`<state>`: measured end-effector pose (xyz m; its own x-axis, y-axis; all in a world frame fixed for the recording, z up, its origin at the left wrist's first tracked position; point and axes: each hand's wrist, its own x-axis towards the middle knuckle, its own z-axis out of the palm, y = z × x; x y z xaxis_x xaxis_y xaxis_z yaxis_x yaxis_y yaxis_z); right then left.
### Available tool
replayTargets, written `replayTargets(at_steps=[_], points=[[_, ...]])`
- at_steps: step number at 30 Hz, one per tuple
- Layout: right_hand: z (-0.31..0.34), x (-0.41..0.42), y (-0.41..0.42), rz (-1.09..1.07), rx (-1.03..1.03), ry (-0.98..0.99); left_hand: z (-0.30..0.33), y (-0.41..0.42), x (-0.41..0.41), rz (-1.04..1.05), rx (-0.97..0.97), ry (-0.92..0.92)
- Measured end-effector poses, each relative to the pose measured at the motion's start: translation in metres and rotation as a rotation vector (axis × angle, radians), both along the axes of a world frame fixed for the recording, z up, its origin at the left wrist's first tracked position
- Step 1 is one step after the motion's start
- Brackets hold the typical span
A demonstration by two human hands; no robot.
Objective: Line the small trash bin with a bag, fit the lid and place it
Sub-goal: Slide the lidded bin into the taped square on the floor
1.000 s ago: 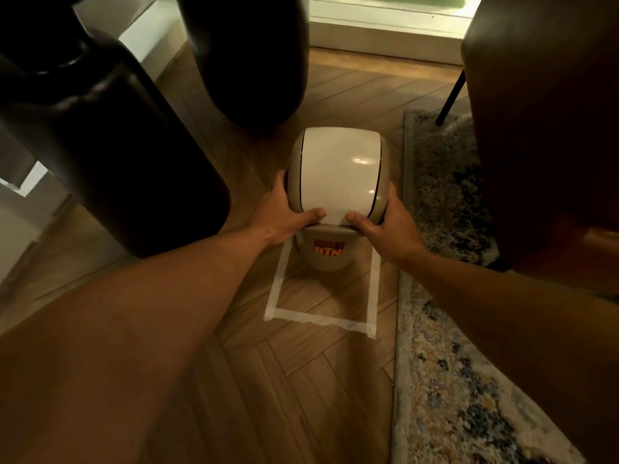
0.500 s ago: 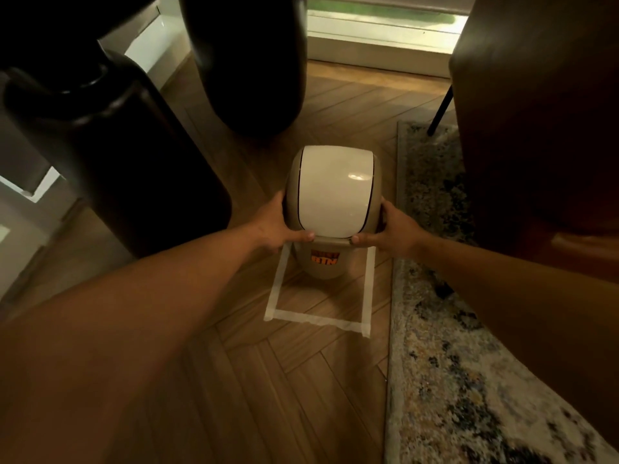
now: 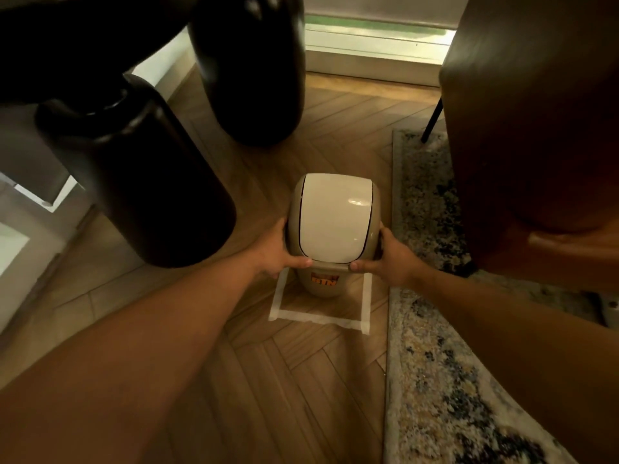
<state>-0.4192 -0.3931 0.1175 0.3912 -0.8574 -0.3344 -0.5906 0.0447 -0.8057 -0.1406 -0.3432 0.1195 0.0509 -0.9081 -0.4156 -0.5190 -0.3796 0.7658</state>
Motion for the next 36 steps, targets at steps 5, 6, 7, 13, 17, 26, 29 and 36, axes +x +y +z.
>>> replayTargets(at_steps=[5,6,7,13,17,26,29,36], points=[[-0.001,-0.003,0.018,-0.030,0.021,-0.025,0.000,0.012,-0.004,0.015,0.027,0.056],[0.000,-0.004,0.021,-0.032,0.016,-0.024,0.001,0.013,-0.004,0.009,0.023,0.055],[0.001,-0.005,0.023,-0.031,0.011,-0.014,0.002,0.014,-0.004,0.003,0.021,0.048],[0.002,-0.006,0.037,-0.025,0.010,0.055,0.007,0.024,-0.002,-0.044,0.087,-0.011],[0.001,-0.007,0.044,-0.023,0.026,0.032,0.004,0.027,-0.005,-0.068,0.005,-0.030],[0.020,-0.010,0.035,0.082,-0.177,0.330,0.015,0.032,-0.008,-0.088,-0.150,-0.227],[0.025,-0.012,0.032,0.096,-0.320,0.254,0.015,0.033,-0.004,-0.144,-0.219,-0.242],[0.017,-0.013,0.034,0.128,-0.292,0.246,0.005,0.041,-0.009,-0.131,-0.204,-0.267]])
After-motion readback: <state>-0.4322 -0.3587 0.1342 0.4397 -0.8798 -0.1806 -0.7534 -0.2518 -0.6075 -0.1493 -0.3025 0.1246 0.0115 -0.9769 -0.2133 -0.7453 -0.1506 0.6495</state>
